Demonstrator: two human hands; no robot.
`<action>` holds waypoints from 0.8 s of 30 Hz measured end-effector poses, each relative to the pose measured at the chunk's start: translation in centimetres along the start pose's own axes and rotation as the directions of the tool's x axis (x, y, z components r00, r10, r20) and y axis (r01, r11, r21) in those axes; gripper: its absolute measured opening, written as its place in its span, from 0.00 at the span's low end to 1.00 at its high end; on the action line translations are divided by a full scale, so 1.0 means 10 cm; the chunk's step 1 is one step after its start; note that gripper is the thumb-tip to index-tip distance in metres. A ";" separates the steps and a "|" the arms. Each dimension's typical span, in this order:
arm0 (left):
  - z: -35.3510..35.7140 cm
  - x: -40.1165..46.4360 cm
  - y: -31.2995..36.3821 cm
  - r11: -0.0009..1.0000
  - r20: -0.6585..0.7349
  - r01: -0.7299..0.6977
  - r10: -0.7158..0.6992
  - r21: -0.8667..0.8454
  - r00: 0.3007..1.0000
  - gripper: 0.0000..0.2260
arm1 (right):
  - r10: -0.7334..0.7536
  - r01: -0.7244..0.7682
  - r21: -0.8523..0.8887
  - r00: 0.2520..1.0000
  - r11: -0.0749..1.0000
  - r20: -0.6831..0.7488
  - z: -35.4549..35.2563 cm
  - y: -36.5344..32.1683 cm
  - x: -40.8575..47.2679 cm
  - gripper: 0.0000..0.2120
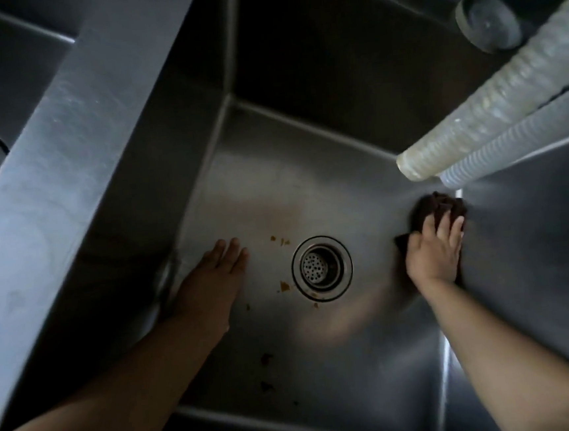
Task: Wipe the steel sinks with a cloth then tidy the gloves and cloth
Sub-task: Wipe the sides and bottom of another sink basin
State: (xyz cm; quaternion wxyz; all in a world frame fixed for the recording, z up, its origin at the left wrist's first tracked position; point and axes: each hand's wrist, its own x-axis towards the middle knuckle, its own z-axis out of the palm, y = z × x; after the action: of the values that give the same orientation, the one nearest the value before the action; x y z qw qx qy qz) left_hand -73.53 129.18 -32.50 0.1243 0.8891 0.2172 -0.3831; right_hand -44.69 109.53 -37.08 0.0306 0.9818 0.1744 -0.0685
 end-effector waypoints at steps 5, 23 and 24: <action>0.01 0.02 0.03 1.000 -0.016 0.015 -0.014 0.017 1.000 0.47 | 0.004 -0.010 0.098 0.998 0.995 0.065 0.01 -0.56 -0.21 0.28; -0.27 -0.76 0.10 0.984 -0.195 0.141 -0.159 -0.107 0.968 0.24 | -0.890 0.888 0.159 0.389 0.431 0.239 0.12 -1.47 -1.52 0.35; -0.35 -0.85 0.10 0.985 -0.224 0.128 -0.151 -0.115 0.963 0.22 | -0.904 0.906 0.168 0.338 0.388 0.263 0.13 -1.38 -1.62 0.35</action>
State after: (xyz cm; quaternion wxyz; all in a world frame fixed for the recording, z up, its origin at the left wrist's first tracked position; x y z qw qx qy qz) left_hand -76.04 127.17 -23.87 0.1148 0.9030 0.3111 -0.2730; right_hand -64.75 116.90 -36.50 0.0186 0.6955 0.6814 -0.2273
